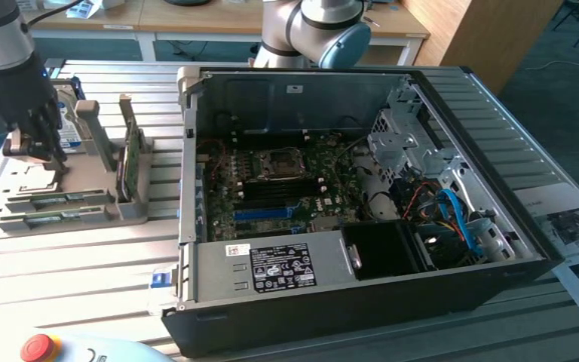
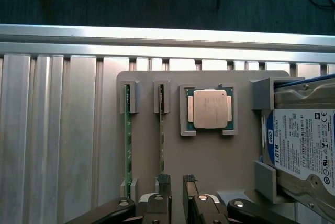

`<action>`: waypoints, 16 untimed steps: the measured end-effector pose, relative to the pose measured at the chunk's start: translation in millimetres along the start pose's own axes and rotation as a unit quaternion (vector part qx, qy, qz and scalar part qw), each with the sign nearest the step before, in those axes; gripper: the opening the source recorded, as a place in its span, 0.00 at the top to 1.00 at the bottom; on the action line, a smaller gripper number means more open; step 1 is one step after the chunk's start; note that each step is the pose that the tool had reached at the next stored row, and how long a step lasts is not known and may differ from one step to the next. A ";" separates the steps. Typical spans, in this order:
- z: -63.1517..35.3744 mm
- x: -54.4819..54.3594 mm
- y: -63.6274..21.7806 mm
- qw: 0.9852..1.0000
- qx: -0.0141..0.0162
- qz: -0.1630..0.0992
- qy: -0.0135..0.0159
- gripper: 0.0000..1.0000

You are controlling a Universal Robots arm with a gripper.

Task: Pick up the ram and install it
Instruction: 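Pick up the ram and move it above insertion slot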

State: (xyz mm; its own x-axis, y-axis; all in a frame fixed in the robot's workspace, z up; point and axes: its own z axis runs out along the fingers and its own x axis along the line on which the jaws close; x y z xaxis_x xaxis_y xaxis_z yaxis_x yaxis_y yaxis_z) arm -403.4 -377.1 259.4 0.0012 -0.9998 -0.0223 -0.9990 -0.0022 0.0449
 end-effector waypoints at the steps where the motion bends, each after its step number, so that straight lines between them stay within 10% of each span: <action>1: 0.0 0.7 0.0 1.000 0.000 0.000 0.000 0.76; 16: -0.4 17.2 0.2 1.000 0.000 0.000 0.000 0.76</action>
State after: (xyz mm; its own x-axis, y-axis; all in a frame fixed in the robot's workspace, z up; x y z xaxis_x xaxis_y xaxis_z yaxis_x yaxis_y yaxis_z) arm -403.6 -394.3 259.4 0.0012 -0.9998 -0.0223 -0.9990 -0.0022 0.0449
